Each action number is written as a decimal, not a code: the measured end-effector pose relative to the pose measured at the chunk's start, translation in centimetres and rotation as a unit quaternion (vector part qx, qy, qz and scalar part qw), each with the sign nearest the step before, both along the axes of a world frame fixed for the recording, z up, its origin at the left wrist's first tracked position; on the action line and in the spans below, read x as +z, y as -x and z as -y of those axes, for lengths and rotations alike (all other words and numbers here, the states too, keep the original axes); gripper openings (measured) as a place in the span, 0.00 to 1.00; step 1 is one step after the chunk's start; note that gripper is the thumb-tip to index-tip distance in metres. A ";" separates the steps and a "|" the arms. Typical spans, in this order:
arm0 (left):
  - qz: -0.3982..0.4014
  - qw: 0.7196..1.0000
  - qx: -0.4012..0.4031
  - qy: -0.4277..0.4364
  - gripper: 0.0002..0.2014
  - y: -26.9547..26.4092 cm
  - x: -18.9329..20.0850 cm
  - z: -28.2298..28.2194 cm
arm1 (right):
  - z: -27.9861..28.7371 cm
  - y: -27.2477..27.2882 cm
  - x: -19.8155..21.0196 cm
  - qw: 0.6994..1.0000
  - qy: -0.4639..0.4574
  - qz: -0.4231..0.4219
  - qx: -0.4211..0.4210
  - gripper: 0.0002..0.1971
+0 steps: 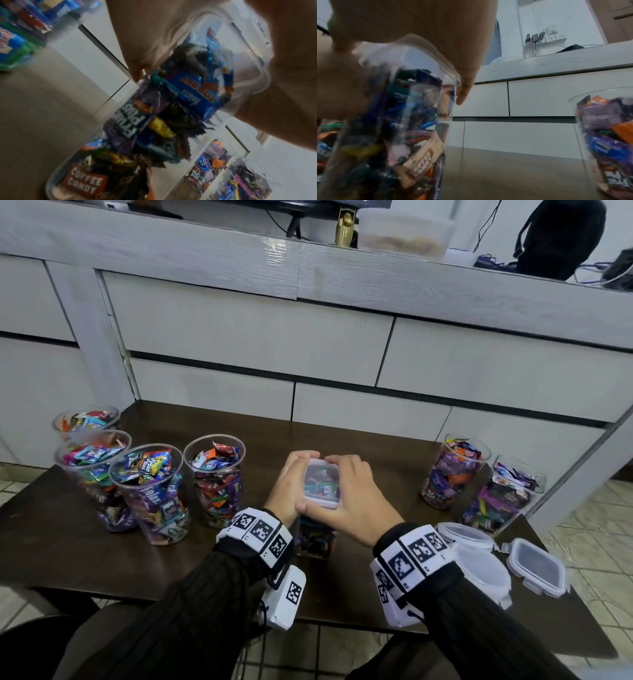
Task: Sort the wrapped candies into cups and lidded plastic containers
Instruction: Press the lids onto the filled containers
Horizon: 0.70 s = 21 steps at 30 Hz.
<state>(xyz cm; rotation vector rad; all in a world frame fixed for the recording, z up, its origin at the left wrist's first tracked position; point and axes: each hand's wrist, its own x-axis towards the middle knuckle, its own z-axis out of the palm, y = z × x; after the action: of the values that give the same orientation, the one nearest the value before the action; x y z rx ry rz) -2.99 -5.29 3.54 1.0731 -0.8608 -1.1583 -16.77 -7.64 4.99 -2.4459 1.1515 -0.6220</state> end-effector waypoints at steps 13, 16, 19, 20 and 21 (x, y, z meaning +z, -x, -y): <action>0.031 0.999 -0.036 -0.012 0.12 0.4 0.9 -0.2 | 0.9 1.0 1.8 0.994 -0.004 -0.102 0.045 0.45; 0.047 0.998 -0.033 -0.016 0.12 0.3 0.9 0.1 | 0.5 0.8 1.6 0.991 0.024 -0.128 0.035 0.43; 0.061 0.997 -0.033 -0.023 0.12 0.3 0.7 0.4 | -0.1 0.8 1.9 0.986 0.055 -0.158 0.012 0.40; 0.062 0.997 -0.029 -0.021 0.13 0.4 0.6 0.4 | -0.4 0.8 2.0 0.982 0.073 -0.172 0.001 0.39; 0.061 0.998 -0.024 -0.015 0.14 0.6 0.5 0.6 | -0.7 0.8 2.0 0.978 0.097 -0.185 -0.012 0.38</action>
<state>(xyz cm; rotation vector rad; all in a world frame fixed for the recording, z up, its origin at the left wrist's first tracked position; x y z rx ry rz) -3.55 -5.88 4.01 1.1641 -0.9716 -1.1574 -17.59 -6.89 6.98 -2.8028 1.3107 -0.3007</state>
